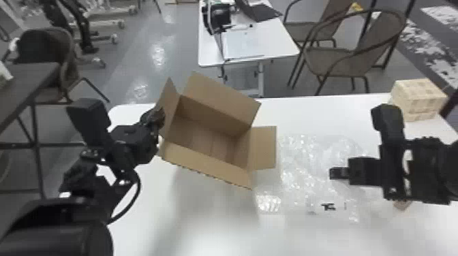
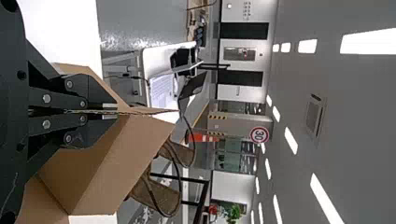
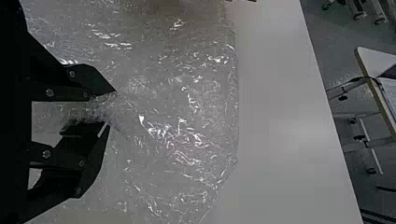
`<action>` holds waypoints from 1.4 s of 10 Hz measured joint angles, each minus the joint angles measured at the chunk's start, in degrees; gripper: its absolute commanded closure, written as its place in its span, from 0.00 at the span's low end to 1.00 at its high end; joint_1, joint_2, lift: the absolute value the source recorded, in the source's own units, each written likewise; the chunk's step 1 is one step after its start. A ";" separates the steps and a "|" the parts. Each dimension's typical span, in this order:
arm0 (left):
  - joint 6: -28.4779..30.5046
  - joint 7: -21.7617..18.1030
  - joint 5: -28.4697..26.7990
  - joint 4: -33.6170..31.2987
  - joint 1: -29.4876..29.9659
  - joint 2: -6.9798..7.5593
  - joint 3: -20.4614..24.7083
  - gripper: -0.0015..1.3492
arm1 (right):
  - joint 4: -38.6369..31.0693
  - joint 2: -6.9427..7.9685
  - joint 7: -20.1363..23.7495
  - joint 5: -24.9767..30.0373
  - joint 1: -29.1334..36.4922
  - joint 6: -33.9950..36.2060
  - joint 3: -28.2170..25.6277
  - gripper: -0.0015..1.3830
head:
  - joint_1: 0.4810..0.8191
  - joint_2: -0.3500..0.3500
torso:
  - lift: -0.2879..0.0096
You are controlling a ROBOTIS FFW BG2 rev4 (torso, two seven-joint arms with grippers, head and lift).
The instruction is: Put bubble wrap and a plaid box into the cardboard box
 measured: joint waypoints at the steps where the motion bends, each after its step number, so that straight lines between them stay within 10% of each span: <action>1: -0.14 0.00 -0.03 -0.03 0.20 -0.07 0.24 0.91 | -4.01 -0.09 -0.18 -0.71 2.13 0.24 -3.02 0.74 | 0.63 0.61 | 0.60; 5: -0.25 0.06 -0.15 -0.04 0.47 -0.22 0.52 0.91 | -15.90 -1.50 -9.29 -13.24 3.50 0.31 -10.28 0.74 | 0.63 0.56 | 0.60; 8: 0.00 0.22 -0.40 -0.04 0.32 -0.23 0.26 0.91 | -17.05 -4.12 -37.57 -44.87 0.98 0.30 -13.34 0.74 | 0.55 0.56 | 0.60; 9: 0.13 0.35 -0.56 -0.04 0.13 -0.23 0.06 0.91 | -16.01 -4.88 -38.95 -51.08 -0.13 0.30 -12.60 0.74 | 0.52 0.60 | 0.60; 11: 0.41 0.42 -1.01 0.03 -0.12 -0.23 -0.31 0.91 | -14.19 -5.15 -38.24 -53.04 -2.55 -1.23 -9.39 0.74 | 0.47 0.65 | 0.60; 14: 0.54 0.42 -1.33 0.06 -0.15 -0.23 -0.51 0.91 | -4.28 -5.55 -15.52 -40.43 -3.38 -12.36 -1.72 0.74 | 0.46 0.72 | 0.60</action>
